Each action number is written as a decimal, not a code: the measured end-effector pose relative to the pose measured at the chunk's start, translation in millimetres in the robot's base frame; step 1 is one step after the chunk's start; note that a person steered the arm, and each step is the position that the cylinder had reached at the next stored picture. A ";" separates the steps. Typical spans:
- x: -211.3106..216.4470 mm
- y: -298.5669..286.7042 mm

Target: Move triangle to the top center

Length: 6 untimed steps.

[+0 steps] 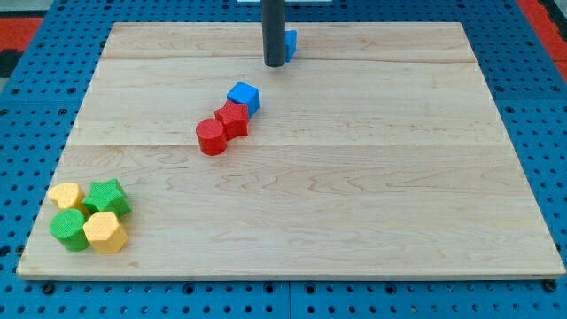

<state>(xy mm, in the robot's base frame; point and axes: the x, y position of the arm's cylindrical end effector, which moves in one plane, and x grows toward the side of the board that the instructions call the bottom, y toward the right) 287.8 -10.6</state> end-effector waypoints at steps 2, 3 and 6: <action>-34.2 14.1; -50.1 16.3; 54.5 41.5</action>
